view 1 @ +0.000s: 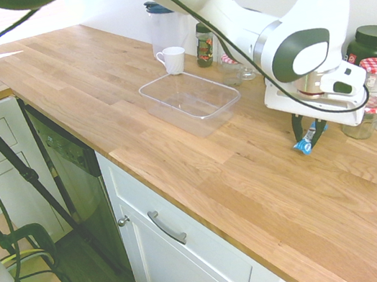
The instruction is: Put the protein bar into the container
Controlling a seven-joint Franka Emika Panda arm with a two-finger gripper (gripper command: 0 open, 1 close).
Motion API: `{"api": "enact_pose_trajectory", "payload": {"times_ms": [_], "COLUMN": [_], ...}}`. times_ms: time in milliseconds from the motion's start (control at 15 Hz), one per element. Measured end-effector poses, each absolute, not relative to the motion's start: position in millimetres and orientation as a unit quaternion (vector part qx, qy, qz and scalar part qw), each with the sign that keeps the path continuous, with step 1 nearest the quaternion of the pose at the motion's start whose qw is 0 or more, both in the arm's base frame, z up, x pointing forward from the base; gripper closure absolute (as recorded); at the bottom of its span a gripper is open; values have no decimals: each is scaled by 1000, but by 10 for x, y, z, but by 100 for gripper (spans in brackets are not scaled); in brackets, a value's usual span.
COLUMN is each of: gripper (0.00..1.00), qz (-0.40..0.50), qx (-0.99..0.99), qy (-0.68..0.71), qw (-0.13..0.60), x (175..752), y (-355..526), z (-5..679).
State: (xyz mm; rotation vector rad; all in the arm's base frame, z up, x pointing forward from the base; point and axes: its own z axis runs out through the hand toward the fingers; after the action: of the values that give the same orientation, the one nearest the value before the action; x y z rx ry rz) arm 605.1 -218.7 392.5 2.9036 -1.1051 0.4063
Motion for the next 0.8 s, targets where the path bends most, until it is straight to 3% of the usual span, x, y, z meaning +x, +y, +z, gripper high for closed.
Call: {"api": "enact_pose_trajectory", "payload": {"times_ms": [333,800], "gripper": [100,100], "qz": [170,178], "qx": [937,950], "qy": [-303,-257], "qw": [-9,7], "x": [5466,4726], "y": [-1339,425], "z": [4766,4778]}}
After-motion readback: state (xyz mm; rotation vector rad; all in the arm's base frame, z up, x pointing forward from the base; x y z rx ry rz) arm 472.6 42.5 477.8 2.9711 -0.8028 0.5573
